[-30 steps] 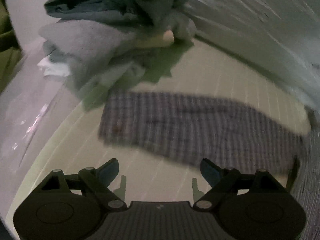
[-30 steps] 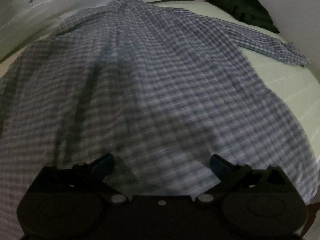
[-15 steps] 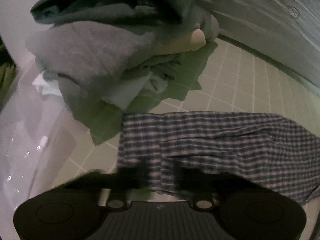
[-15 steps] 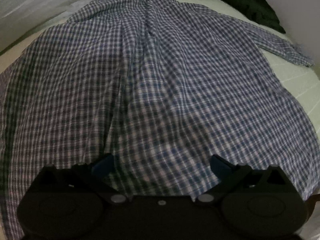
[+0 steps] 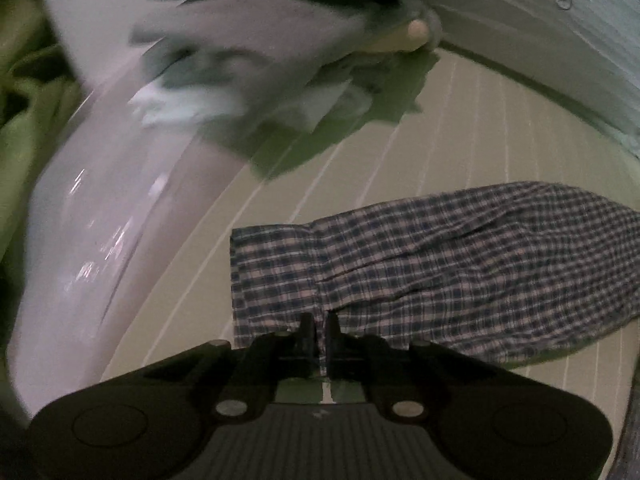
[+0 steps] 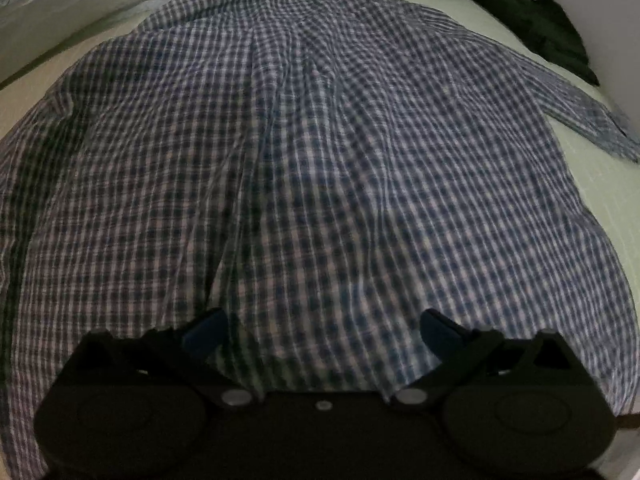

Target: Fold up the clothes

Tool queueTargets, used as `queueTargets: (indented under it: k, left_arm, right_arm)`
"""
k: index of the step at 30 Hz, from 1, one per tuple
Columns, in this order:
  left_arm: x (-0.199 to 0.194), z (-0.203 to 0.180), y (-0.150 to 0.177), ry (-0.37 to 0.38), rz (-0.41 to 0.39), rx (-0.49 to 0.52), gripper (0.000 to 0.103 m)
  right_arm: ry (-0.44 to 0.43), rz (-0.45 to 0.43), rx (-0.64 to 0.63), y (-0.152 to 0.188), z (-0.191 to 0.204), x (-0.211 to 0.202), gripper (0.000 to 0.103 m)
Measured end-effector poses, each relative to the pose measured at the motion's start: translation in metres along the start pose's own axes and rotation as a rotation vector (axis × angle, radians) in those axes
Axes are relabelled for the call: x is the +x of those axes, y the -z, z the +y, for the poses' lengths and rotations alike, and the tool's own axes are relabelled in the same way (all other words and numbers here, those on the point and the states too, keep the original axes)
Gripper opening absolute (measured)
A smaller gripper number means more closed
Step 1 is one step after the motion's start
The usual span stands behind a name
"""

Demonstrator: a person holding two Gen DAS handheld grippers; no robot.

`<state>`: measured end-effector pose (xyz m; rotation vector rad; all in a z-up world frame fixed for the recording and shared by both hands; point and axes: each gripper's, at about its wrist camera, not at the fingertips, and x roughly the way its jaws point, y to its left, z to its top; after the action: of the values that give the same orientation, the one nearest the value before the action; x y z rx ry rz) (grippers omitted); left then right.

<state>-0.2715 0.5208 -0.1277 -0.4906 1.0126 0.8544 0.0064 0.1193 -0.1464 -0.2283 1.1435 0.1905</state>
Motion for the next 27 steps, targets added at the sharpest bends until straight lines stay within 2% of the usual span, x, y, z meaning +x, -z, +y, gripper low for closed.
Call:
queueTargets:
  k: [2, 4, 9, 12, 14, 18, 21, 23, 24, 25, 26, 27]
  left_arm:
    - [-0.008, 0.008, 0.007, -0.005, 0.025, -0.024, 0.006]
    - [-0.011, 0.014, 0.009, -0.001, 0.049, -0.05, 0.007]
    - [-0.008, 0.026, -0.005, 0.027, 0.098, -0.149, 0.01]
    - [-0.004, 0.027, -0.014, 0.036, 0.116, -0.172, 0.009]
    - [-0.003, 0.026, -0.018, 0.035, 0.128, -0.178, 0.009]
    - [-0.001, 0.029, -0.023, 0.037, 0.15, -0.212, 0.009]
    - [0.001, 0.033, -0.027, 0.034, 0.163, -0.258, 0.009]
    - [-0.001, 0.036, -0.03, 0.011, 0.155, -0.284, 0.025]
    - [-0.002, 0.037, -0.032, -0.008, 0.15, -0.289, 0.041]
    - [-0.003, 0.038, -0.034, -0.035, 0.143, -0.284, 0.044]
    - [-0.003, 0.04, -0.036, -0.05, 0.137, -0.281, 0.044]
    - [-0.003, 0.041, -0.037, -0.046, 0.13, -0.278, 0.044]
  right_arm:
    - [-0.005, -0.001, -0.011, -0.011, 0.003, 0.001, 0.103]
    - [-0.039, -0.057, -0.011, -0.029, 0.007, -0.002, 0.103]
    - [-0.176, -0.205, -0.006, -0.099, 0.035, -0.004, 0.103]
    - [-0.251, -0.278, -0.036, -0.143, 0.059, 0.005, 0.103]
    - [-0.266, -0.292, -0.043, -0.168, 0.078, 0.015, 0.099]
    - [-0.362, -0.257, -0.004, -0.208, 0.11, 0.039, 0.091]
    - [-0.407, -0.203, 0.008, -0.225, 0.135, 0.057, 0.081]
    - [-0.427, -0.165, 0.006, -0.233, 0.149, 0.07, 0.075]
    - [-0.428, -0.155, 0.006, -0.235, 0.154, 0.075, 0.072]
    - [-0.43, -0.145, 0.006, -0.238, 0.159, 0.08, 0.064]
    - [-0.431, -0.135, 0.006, -0.24, 0.163, 0.084, 0.041]
    - [-0.43, -0.131, 0.001, -0.242, 0.167, 0.087, 0.027]
